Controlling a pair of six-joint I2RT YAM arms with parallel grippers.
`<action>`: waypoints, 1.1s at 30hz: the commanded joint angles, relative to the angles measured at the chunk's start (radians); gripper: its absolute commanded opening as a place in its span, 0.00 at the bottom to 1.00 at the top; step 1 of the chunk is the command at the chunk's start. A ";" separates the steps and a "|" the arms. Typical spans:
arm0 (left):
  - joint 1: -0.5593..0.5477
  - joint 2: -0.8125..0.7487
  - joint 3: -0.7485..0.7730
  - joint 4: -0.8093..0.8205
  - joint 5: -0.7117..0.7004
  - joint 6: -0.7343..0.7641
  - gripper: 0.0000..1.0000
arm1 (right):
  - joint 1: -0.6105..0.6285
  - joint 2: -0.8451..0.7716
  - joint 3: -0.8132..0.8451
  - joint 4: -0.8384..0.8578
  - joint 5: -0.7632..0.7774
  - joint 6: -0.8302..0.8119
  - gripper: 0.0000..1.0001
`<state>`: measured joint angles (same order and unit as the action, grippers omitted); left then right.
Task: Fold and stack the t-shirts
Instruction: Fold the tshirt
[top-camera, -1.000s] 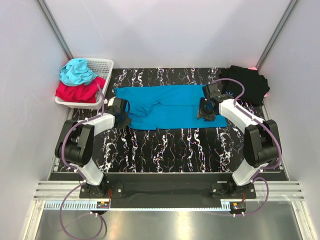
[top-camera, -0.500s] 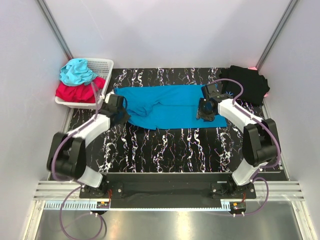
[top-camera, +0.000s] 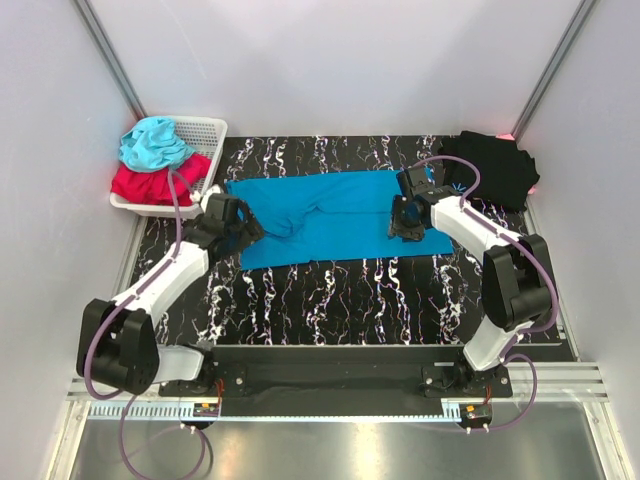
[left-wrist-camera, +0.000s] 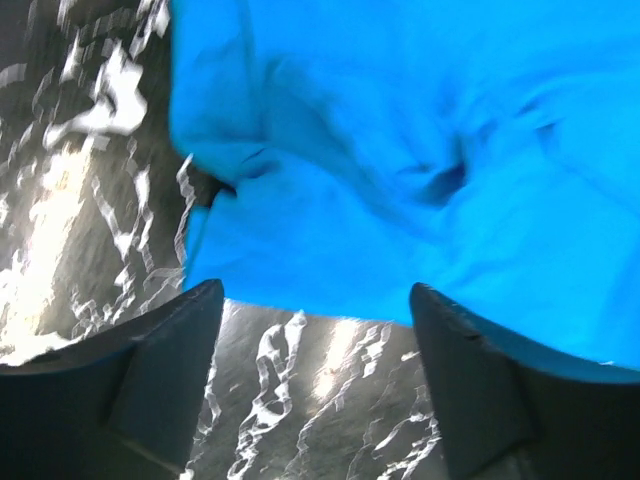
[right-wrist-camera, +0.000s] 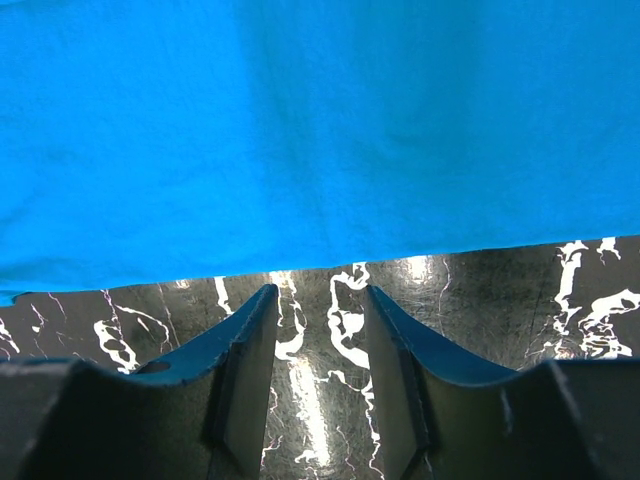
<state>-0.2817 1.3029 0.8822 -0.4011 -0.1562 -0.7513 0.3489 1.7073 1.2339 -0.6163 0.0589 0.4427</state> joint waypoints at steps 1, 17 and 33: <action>-0.007 -0.045 -0.068 0.015 -0.009 -0.008 0.85 | 0.016 0.003 0.033 0.015 -0.008 0.008 0.47; -0.022 0.007 -0.143 -0.013 -0.094 -0.092 0.52 | 0.035 0.015 0.042 0.012 0.015 0.019 0.46; -0.022 0.286 -0.045 0.136 -0.066 -0.037 0.50 | 0.033 0.029 0.055 0.000 0.044 -0.002 0.45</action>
<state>-0.3008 1.5402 0.7967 -0.3447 -0.2207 -0.8116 0.3725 1.7290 1.2457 -0.6182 0.0715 0.4488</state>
